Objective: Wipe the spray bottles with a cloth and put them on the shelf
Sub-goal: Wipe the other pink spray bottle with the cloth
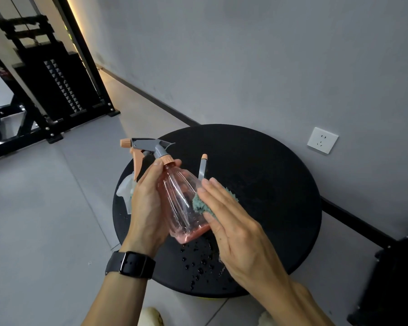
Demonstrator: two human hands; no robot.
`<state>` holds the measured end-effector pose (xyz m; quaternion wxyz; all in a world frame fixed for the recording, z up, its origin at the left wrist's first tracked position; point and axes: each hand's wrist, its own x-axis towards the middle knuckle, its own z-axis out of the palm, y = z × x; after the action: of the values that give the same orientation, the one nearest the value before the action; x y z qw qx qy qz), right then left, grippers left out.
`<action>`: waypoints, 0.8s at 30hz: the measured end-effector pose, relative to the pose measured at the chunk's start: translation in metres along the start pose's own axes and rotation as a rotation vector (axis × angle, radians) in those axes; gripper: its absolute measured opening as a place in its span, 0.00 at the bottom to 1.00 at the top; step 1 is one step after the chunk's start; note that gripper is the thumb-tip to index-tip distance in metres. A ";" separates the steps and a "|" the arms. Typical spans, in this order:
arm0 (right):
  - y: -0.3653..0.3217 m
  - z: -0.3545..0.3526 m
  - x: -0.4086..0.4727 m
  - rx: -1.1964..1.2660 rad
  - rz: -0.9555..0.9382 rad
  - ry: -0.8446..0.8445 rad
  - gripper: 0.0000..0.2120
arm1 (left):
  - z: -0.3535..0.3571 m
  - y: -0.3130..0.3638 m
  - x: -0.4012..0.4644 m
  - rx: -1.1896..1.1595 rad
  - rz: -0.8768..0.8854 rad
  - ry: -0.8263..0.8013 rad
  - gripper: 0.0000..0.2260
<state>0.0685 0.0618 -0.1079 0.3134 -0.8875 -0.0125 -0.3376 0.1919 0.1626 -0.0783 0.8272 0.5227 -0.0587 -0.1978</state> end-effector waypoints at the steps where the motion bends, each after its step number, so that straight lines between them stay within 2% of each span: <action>1: 0.002 -0.002 0.000 -0.005 0.016 0.008 0.21 | -0.001 0.001 0.000 -0.010 0.000 0.012 0.16; 5: 0.012 -0.008 -0.001 -0.016 0.093 0.009 0.21 | -0.001 0.005 -0.001 -0.041 0.009 0.023 0.26; 11: 0.021 -0.015 0.002 -0.044 0.154 0.030 0.22 | 0.005 -0.001 -0.004 0.143 0.132 -0.015 0.14; 17: 0.033 -0.035 0.005 -0.075 0.231 0.097 0.21 | 0.017 -0.005 -0.014 0.319 0.178 -0.138 0.13; 20: 0.042 -0.051 0.005 -0.077 0.276 0.163 0.21 | 0.027 -0.009 -0.018 0.373 0.190 -0.156 0.16; 24: 0.050 -0.066 0.004 -0.093 0.328 0.211 0.23 | 0.039 -0.019 -0.021 0.444 0.201 -0.188 0.13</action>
<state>0.0442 -0.0167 -0.0945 0.3223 -0.8509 0.1806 -0.3734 0.1558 0.1314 -0.0752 0.6985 0.6625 -0.2290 -0.1443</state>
